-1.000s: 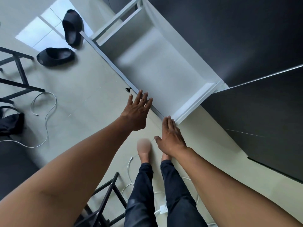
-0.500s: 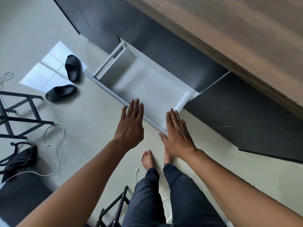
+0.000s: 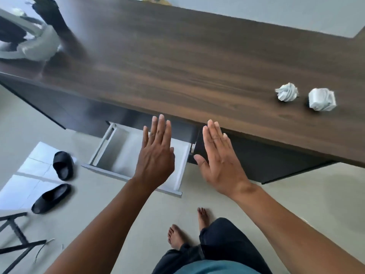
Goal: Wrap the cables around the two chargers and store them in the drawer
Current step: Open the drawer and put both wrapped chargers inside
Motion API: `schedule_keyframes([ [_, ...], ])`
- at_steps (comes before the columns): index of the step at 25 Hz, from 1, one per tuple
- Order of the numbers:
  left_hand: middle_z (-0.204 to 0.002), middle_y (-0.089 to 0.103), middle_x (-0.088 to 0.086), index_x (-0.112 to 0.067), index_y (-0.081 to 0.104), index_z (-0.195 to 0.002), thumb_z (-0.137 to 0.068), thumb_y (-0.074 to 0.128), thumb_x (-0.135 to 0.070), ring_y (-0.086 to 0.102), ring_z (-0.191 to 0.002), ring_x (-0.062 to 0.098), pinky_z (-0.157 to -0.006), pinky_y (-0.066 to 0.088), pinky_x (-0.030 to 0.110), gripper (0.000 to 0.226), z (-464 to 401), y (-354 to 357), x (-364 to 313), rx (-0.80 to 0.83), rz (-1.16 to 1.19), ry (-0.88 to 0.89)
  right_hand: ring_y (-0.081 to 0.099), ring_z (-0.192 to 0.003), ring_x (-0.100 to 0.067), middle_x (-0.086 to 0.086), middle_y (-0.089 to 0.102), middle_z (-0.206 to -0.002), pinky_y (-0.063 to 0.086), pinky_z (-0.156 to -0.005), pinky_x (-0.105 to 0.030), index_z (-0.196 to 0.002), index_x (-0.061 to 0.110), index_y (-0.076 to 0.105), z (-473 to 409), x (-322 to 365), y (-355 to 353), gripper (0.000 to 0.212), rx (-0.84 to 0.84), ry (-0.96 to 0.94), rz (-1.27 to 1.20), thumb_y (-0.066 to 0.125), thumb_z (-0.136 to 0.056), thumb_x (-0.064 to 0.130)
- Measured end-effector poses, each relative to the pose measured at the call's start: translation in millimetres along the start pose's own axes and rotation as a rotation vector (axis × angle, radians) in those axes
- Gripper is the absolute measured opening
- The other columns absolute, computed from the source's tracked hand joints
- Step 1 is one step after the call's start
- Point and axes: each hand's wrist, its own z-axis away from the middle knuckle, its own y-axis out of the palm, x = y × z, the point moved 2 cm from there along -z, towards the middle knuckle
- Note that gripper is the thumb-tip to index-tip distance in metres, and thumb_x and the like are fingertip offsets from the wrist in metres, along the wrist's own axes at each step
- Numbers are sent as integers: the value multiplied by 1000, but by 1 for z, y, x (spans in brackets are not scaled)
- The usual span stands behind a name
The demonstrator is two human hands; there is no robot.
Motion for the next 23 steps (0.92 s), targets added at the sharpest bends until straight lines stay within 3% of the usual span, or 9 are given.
schedule_keyframes([
  [6,-174,0,17,-2,11,-164,-101,45,-18,-6,-161,31,-131,5,51,73,-73,5,-97,42,81,204,2,-162,-29,-15,5,-174,18,-129,-53,-163,2,12,17,-103,-65,77,-161,236,39,51,-105,33],
  [13,-174,7,18,-2,16,-163,-100,50,-19,3,-162,29,-132,11,43,74,-152,26,-215,117,147,310,5,-162,-29,-16,7,-174,23,-128,-53,-163,2,13,22,-210,-115,79,-250,375,45,54,-103,34],
  [19,-174,15,11,-8,17,-163,-100,54,-36,22,-158,30,-125,29,44,79,-208,39,-277,192,168,150,8,-162,-31,-16,11,-173,23,-128,-50,-163,1,12,3,-278,-136,82,-256,372,-4,58,-102,32],
  [23,-165,36,7,-10,24,-161,-96,62,-48,37,-148,30,-109,43,43,84,-230,47,-294,173,165,33,11,-161,-31,-17,14,-172,22,-129,-47,-162,1,17,-11,-311,-145,81,-248,395,-56,60,-102,33],
])
